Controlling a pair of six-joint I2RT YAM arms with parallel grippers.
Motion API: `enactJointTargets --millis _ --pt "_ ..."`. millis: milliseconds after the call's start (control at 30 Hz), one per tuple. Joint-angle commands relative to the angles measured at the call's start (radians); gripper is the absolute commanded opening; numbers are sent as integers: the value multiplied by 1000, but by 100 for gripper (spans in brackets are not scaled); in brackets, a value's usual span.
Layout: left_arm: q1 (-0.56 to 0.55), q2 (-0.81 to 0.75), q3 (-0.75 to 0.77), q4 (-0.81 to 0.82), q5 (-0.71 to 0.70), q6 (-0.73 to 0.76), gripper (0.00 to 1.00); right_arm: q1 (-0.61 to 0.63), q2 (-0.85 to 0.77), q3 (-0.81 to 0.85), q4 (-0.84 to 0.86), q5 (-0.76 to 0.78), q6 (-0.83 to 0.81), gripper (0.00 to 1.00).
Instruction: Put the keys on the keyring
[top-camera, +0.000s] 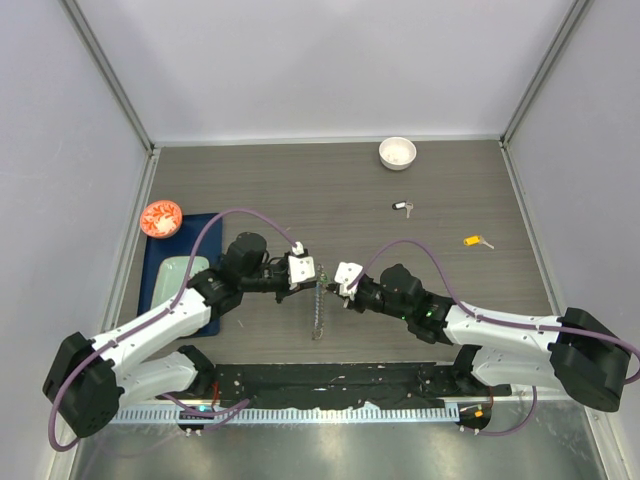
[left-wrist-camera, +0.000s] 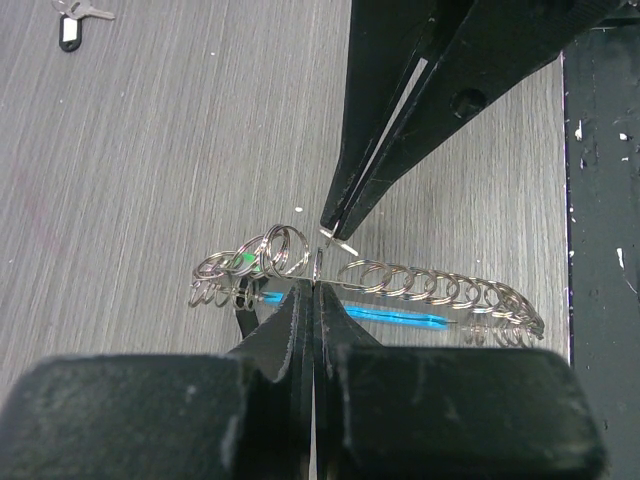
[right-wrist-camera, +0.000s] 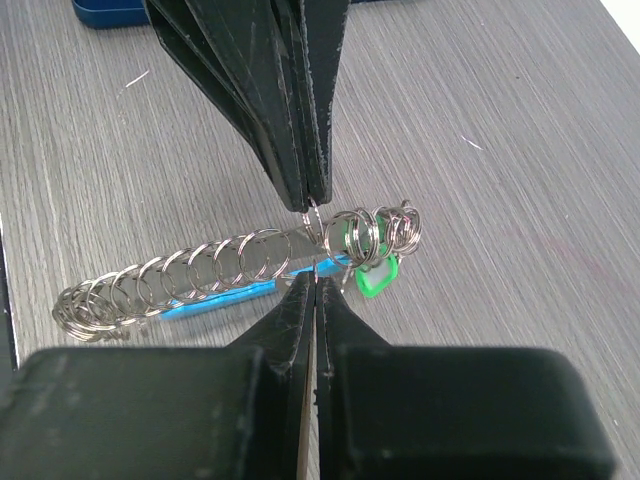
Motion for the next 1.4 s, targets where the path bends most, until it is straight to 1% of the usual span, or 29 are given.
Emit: enactJointTargets --millis 0,300,733,1367 --pt "-2 -28 7 55 6 13 0 -10 -35 39 51 -5 37 1" --pt "-4 -24 8 55 14 11 0 -25 -48 22 93 -45 72 1" --pt "-4 -22 8 57 13 13 0 -41 -25 42 64 -83 81 1" --pt "-5 -22 10 57 19 8 0 -59 -7 47 73 -104 106 1"
